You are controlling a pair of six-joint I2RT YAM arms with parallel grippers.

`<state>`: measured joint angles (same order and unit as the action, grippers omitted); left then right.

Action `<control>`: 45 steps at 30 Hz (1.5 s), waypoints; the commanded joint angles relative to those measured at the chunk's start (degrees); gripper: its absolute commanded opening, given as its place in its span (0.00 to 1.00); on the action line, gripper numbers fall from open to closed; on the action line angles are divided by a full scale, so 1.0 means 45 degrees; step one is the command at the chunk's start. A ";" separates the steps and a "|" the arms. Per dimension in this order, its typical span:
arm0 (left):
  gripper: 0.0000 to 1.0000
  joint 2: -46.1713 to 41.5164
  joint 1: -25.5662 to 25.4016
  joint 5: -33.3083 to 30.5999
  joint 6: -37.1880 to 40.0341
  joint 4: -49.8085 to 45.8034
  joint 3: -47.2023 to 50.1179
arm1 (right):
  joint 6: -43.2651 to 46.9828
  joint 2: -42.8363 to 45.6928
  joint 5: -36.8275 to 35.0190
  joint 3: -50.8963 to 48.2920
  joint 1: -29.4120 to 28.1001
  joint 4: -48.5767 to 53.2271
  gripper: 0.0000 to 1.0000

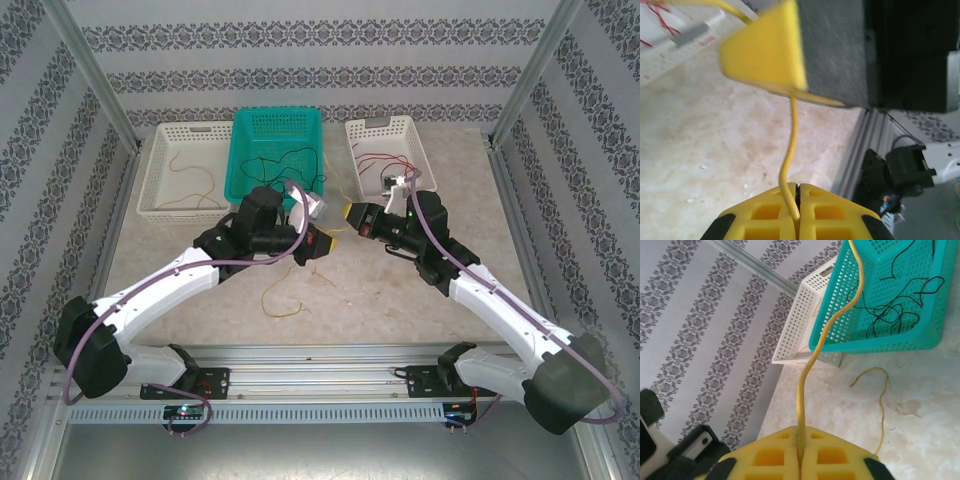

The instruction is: Untangle the cables

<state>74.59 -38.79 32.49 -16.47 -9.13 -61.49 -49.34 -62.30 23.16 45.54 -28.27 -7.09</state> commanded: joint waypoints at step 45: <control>0.00 0.6787 1.0004 -0.5332 -0.1018 0.0159 -0.4922 | 0.1805 0.6401 -0.1435 -0.4732 0.1322 0.0691 0.75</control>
<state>104.29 5.39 7.53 -19.16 -11.09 -83.96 -42.28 -34.24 18.13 24.82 -22.59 -4.40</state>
